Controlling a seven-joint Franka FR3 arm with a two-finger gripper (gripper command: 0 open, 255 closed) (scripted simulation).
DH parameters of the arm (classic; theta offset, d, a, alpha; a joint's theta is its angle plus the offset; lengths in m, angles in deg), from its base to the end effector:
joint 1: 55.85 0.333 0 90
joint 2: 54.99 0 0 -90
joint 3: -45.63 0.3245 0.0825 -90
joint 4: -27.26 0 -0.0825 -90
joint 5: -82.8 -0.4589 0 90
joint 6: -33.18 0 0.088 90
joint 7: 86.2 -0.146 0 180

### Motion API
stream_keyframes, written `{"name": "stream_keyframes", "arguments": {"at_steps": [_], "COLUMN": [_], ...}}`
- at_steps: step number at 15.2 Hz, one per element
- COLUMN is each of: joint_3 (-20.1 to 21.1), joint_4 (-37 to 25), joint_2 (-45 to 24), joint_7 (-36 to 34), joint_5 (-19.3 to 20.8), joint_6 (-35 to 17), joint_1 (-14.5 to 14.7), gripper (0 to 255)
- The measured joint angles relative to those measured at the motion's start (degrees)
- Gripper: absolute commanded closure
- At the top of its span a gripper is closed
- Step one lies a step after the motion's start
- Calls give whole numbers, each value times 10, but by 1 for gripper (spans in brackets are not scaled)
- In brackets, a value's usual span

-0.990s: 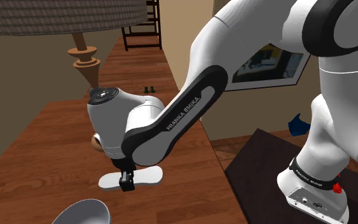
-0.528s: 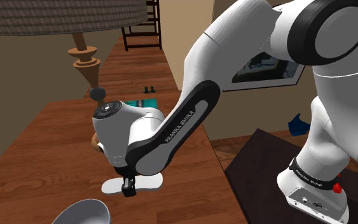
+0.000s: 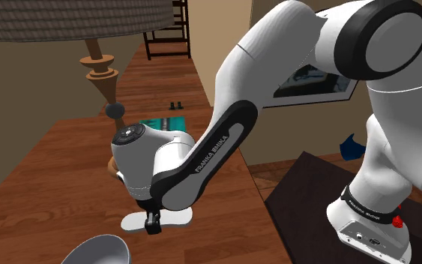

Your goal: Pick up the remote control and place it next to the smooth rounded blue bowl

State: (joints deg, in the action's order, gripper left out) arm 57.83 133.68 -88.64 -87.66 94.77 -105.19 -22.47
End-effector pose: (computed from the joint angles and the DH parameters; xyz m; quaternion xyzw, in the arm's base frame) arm 0.4889 0.4912 0.1183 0.9018 0.4320 -0.0007 0.0112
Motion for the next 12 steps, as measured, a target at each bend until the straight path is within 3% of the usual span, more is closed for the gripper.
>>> {"name": "stream_keyframes", "arguments": {"at_steps": [6, 12], "joint_3": [0, 11], "joint_4": [0, -1], "joint_2": [0, 48], "joint_7": [0, 8], "joint_5": [0, -15], "joint_6": [0, 47], "joint_1": [0, -6], "gripper": [0, 0]}}
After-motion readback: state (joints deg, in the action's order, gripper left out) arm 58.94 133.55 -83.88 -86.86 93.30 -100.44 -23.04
